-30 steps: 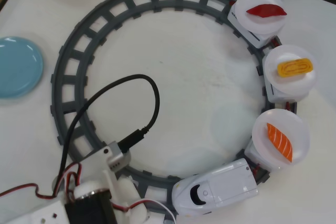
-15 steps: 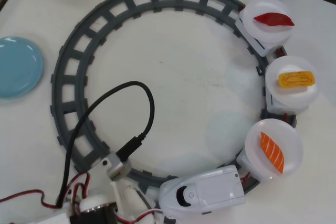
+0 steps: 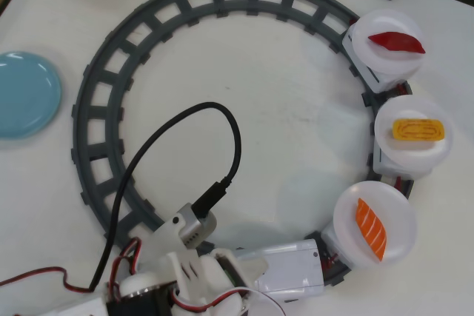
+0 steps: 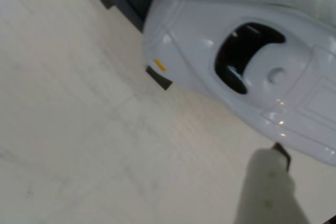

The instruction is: Pick up the sushi from the Shinkansen and put it on the blue dish

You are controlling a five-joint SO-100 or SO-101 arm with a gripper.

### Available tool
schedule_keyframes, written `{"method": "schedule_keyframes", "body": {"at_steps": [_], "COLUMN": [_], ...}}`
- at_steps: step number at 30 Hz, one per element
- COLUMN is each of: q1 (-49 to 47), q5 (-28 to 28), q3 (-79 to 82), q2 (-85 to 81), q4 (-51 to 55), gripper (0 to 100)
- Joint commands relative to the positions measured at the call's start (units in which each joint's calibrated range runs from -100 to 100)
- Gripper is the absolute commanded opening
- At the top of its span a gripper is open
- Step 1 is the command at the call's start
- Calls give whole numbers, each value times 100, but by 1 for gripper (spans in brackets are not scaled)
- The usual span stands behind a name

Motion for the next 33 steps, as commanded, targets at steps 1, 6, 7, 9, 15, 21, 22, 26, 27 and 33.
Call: {"method": "schedule_keyframes", "body": {"at_steps": [1, 6, 7, 9, 15, 21, 22, 26, 27, 33], "q1": [14, 31, 23, 23, 67, 216, 251, 251, 234, 172], "q5": [-141, -308, -340, -408, -685, -1161, -1223, -1433, -1454, -1626], "q3": [-10, -1, -28, -154, -659, -1245, -1290, -1489, -1498, -1525], "q2": [-23, 2, 60, 318, 1213, 1355, 1355, 1363, 1363, 1363], "q4": [-200, -413, -421, -430, -447, -379, -370, -226, -226, -277], "gripper": [23, 23, 23, 23, 23, 23, 23, 23, 23, 23]}}
